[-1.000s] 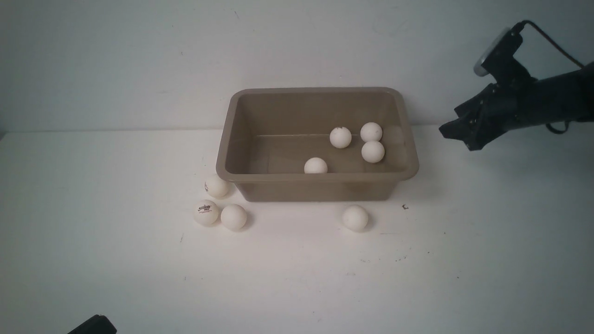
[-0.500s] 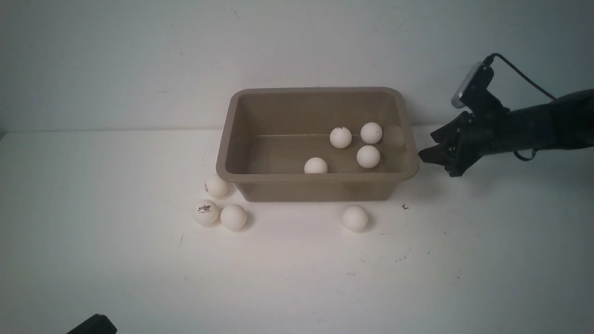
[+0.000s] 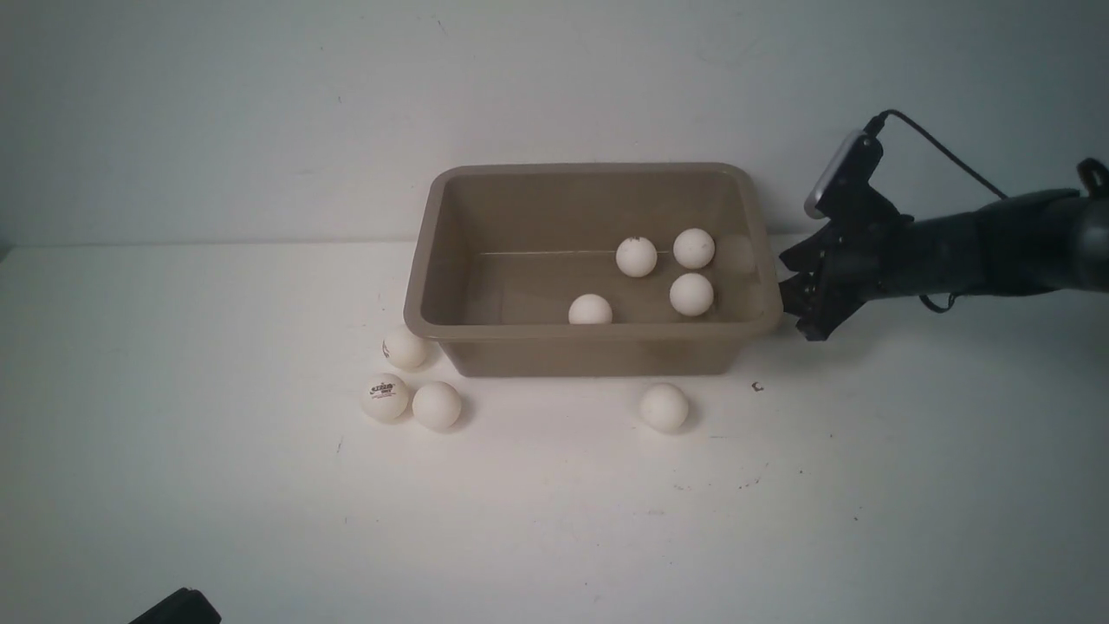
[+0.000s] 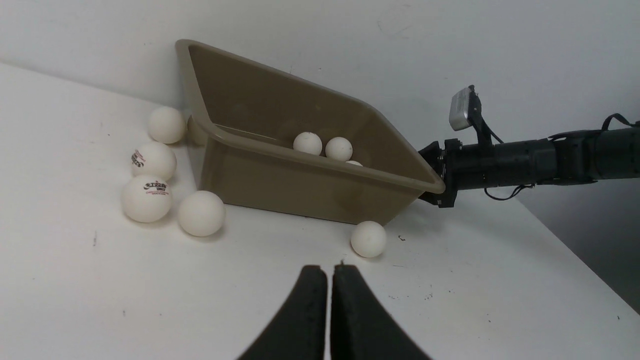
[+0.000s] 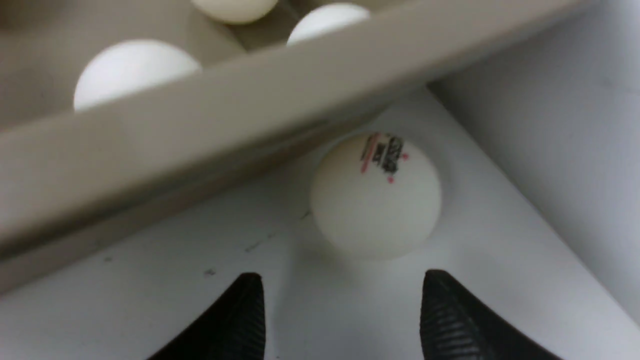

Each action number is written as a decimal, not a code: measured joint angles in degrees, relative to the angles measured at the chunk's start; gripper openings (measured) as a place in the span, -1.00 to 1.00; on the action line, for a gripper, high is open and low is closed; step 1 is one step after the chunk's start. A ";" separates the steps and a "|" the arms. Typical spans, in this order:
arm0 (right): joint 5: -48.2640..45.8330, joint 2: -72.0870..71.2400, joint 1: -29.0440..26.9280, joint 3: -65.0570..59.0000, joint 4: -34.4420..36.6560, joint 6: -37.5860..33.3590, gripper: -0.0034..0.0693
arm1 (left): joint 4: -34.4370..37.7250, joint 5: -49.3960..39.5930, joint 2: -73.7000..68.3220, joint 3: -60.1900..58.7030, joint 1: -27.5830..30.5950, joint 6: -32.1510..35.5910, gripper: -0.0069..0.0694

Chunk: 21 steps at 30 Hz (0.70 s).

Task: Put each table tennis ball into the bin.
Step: Use the right arm to clamp the table tennis ball closest to it

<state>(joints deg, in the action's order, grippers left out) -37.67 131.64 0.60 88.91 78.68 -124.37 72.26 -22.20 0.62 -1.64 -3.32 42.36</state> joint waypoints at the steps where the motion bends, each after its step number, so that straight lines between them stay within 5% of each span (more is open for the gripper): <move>1: 0.23 0.30 0.32 0.00 0.91 -0.77 0.17 | 0.28 0.00 0.00 0.00 0.00 0.33 -0.82; 21: 5.54 5.43 3.68 7.33 4.16 -2.15 0.16 | 0.69 -0.17 0.00 0.00 0.00 1.26 -0.82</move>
<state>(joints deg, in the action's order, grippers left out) -32.13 137.07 4.28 96.24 82.83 -126.52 72.95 -22.37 0.62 -1.64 -3.32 43.63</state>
